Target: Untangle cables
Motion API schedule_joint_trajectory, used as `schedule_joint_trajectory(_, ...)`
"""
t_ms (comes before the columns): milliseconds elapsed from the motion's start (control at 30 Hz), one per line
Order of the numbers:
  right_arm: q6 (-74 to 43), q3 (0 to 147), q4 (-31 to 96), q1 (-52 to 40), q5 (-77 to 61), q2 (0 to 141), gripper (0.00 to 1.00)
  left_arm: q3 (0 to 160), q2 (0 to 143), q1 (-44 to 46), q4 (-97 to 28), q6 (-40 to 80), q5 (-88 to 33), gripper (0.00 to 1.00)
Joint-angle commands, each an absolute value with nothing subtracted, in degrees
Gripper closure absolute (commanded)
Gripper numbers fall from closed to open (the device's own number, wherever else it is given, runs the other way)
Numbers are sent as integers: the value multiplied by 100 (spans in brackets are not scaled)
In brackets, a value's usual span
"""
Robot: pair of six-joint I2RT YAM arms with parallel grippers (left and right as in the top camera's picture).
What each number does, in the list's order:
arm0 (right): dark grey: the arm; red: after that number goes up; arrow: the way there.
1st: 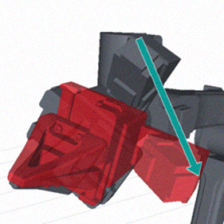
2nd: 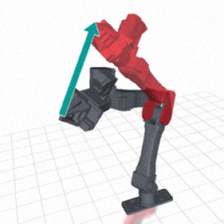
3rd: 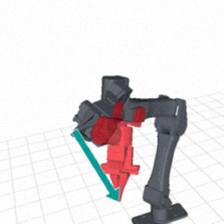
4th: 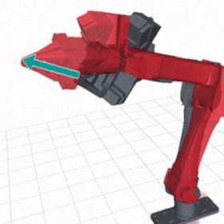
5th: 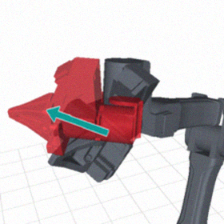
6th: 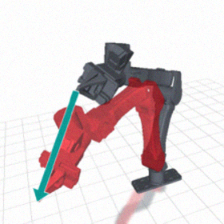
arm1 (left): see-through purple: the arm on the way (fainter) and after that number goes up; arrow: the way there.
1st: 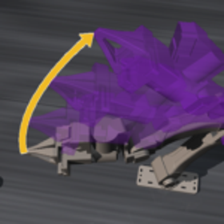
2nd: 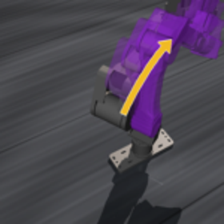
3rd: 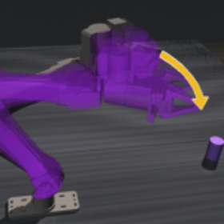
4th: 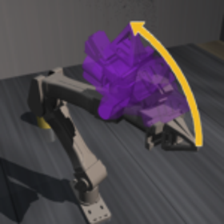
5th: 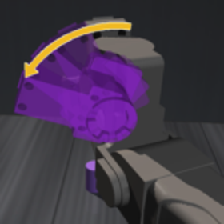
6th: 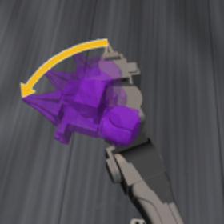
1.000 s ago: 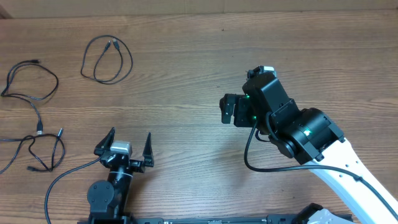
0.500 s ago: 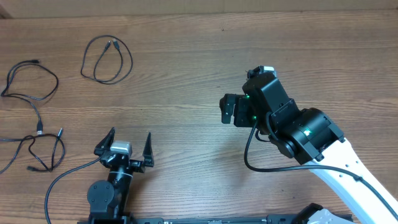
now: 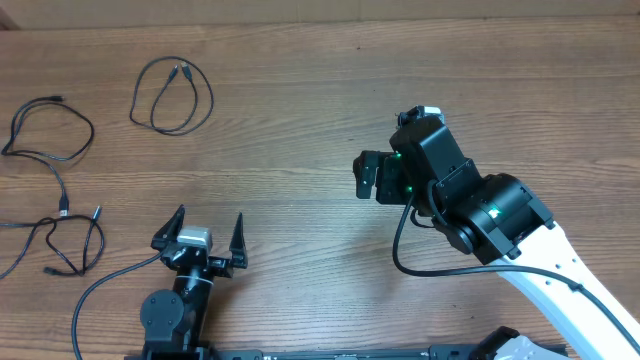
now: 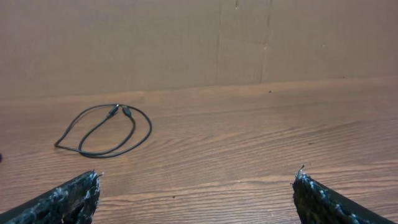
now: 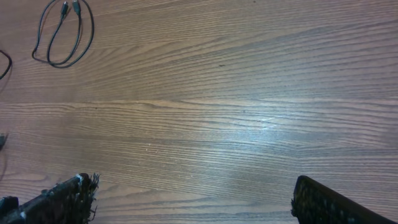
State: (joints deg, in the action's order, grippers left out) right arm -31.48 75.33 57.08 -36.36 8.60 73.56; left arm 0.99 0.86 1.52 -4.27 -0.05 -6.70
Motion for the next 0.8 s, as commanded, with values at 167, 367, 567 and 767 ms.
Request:
schedule_joint_trajectory(167, -3166, 7620, 5697, -3614, 941, 7332, 0, 36, 25, 189, -449, 530, -113, 0)
schedule_joint_trajectory(367, -3166, 7620, 5697, -3614, 941, 7332, 0, 36, 25, 189, -449, 532, -108, 1)
schedule_joint_trajectory(567, -3166, 7620, 5695, -3614, 941, 7332, 0, 36, 25, 189, -449, 530, -106, 0)
schedule_joint_trajectory(767, -3166, 7620, 5695, -3614, 941, 7332, 0, 36, 25, 189, -449, 530, -106, 0)
